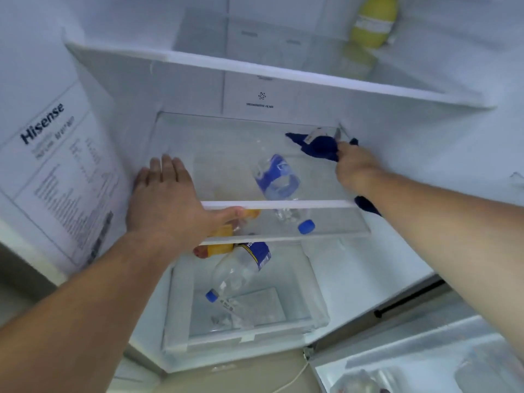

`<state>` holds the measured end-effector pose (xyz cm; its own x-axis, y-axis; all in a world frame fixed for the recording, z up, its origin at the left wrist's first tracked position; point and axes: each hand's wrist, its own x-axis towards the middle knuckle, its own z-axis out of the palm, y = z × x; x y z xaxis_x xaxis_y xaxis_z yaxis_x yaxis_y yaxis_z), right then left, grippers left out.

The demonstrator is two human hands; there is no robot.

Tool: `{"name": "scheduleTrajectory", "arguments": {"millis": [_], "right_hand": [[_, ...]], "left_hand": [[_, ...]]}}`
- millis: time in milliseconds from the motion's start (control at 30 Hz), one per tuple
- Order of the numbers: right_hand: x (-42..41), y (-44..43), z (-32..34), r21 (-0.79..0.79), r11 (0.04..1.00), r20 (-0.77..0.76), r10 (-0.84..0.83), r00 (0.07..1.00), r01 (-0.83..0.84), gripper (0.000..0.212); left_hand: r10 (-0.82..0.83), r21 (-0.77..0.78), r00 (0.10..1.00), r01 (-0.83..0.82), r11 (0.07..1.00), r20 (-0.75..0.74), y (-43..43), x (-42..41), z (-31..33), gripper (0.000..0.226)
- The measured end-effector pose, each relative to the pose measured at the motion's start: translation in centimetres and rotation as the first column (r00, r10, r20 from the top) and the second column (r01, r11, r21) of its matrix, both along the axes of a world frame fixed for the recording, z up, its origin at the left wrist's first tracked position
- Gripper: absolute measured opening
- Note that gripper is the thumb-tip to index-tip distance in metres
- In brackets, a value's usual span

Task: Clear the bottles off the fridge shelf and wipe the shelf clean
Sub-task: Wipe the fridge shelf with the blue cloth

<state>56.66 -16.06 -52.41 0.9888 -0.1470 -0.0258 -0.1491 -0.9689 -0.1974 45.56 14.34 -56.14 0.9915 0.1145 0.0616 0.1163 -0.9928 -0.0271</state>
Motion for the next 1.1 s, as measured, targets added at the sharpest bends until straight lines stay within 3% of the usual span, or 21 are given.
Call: {"name": "scheduleTrajectory", "arguments": {"millis": [133,233,300,400,467,500,567,633,733,833,933,1100], "right_hand": [[-5.5,-0.1,-2.1,0.064,0.991,0.103,-0.124,0.987,0.118,0.071],[-2.5,4.3,-1.6,0.062,0.996,0.117,-0.069,0.991,0.062,0.055],[1.0,10.0,-0.7,0.213,0.964,0.097,0.14,0.985,-0.158,0.045],[3.1,20.8,-0.7,0.287,0.799,0.057,0.537,0.842,-0.529,0.044],[3.1,24.0,-1.5,0.313,0.684,0.038,0.684,0.729,-0.659,0.045],[2.9,23.5,-1.6,0.361,0.659,0.03,0.699,0.714,-0.66,0.047],[3.0,19.3,-1.0,0.358,0.664,0.054,0.688,0.724,-0.657,0.05],[4.3,12.9,-0.4,0.236,0.797,0.073,0.556,0.828,-0.556,0.053],[4.9,2.2,0.0,-0.024,0.973,0.023,0.232,0.973,-0.231,0.046],[1.3,-0.4,-0.1,0.076,0.996,0.052,0.048,0.997,-0.052,0.038],[-3.4,3.6,-0.8,0.193,0.976,0.141,0.072,0.987,-0.099,0.037],[-9.5,9.3,-2.4,0.28,0.882,0.196,0.335,0.922,-0.38,0.041]], "left_hand": [[-0.005,-0.006,1.0,0.005,1.0,-0.015,-0.2,-0.4,0.0,0.153],[0.001,-0.025,1.0,-0.001,1.0,-0.008,-0.3,-0.3,0.4,0.15],[0.0,-0.026,1.0,0.0,1.0,-0.011,-0.2,-0.3,0.4,0.149],[-0.011,-0.01,1.0,0.011,1.0,-0.014,0.0,-0.4,0.2,0.152],[-0.008,-0.008,1.0,0.008,1.0,-0.011,0.2,-0.4,0.2,0.155],[-0.01,-0.015,1.0,0.009,1.0,-0.016,0.2,-0.3,0.3,0.156],[-0.024,-0.04,0.999,0.023,0.999,-0.026,0.2,-0.2,0.6,0.159],[-0.028,-0.061,0.999,0.025,0.998,-0.044,0.1,-0.2,0.6,0.157],[-0.021,-0.074,0.999,0.018,0.997,-0.041,0.0,-0.1,0.3,0.15],[-0.015,-0.082,1.0,0.013,0.997,-0.024,0.0,0.0,0.2,0.149],[-0.025,-0.088,1.0,0.023,0.996,-0.019,0.1,-0.2,0.2,0.15],[-0.014,-0.13,0.993,-0.001,0.992,-0.115,0.0,-0.2,1.0,0.15]]}}
